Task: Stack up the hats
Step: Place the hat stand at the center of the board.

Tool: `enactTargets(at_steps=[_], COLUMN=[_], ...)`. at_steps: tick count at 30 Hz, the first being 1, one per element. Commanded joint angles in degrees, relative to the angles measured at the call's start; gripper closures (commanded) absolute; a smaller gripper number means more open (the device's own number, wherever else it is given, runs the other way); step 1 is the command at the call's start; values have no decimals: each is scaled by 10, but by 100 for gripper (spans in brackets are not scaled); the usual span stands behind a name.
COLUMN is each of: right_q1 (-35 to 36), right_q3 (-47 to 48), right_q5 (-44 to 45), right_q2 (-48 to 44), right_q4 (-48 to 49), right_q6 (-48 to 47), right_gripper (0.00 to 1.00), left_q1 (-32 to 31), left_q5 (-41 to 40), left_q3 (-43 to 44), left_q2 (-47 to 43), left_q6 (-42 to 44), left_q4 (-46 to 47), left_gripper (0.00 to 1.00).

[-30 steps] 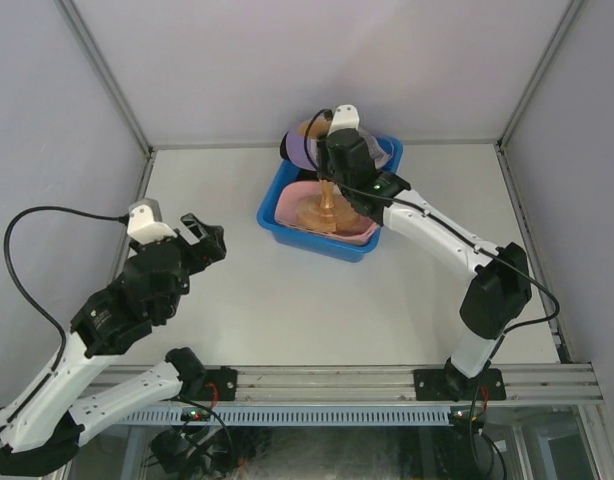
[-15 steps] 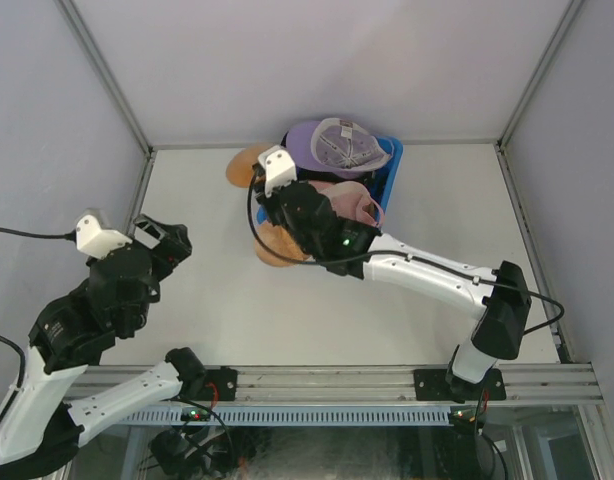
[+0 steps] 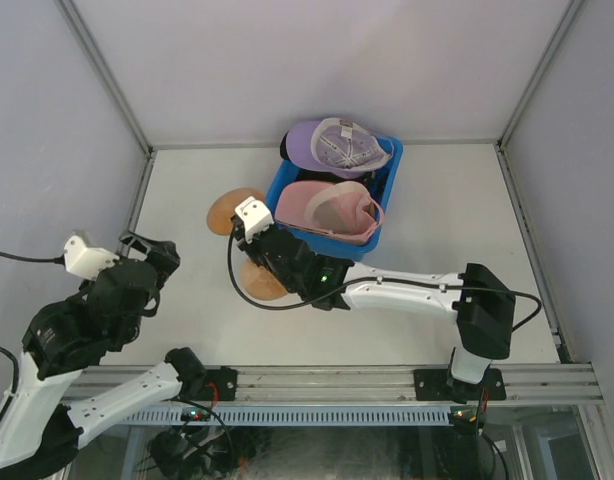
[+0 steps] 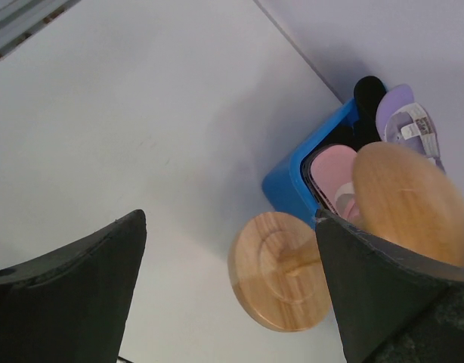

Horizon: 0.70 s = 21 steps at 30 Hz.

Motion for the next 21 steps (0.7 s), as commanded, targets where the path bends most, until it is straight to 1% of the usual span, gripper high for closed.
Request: enactTargets(at_steps=[1,10,16,21], right_q1=[5,19,18,21], right_q3=[-2,-14,-17,-44], right_q5=[-9,-20,-21,-8], right_q2=[11,81,127,139], right_q4=[171,256,320,352], right_q6=[19,28,30,38], right_gripper=[100,100,100,100], left_q1=[-1,-1,0,0], left_q5=[-18,-15,-35,-40], left_q3=[17,8,-12,-30], left_q2=[-27,-51,-60,-62], left_q6=[-73,-99,-106,-106], left_q4=[-32,-36,-34,-31], left_gripper=[4,5,6,5])
